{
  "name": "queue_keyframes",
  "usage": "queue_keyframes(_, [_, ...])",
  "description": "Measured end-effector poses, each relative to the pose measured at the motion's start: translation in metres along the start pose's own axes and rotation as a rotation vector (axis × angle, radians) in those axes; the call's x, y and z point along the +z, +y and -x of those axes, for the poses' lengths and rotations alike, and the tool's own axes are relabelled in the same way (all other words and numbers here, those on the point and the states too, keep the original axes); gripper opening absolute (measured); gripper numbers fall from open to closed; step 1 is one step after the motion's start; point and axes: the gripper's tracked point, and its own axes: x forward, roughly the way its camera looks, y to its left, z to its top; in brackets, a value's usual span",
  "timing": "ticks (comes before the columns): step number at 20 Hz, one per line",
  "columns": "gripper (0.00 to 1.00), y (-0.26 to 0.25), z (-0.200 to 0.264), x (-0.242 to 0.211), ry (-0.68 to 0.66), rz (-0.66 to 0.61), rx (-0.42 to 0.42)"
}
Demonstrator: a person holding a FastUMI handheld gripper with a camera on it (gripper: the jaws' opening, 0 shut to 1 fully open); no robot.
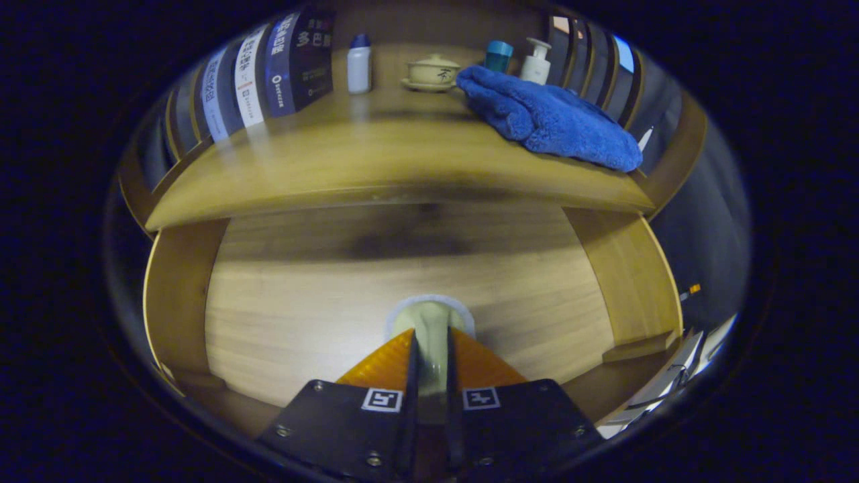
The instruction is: Pull open the drawer, take out the items inside it, and place them on the countertop above the cabinet.
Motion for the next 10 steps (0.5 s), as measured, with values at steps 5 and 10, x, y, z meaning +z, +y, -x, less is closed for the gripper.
queue_keyframes(5, [0.18, -0.008, 0.027, 0.018, -0.09, -0.037, -0.014])
queue_keyframes(10, [0.18, -0.024, 0.07, 0.041, -0.182, -0.036, -0.083])
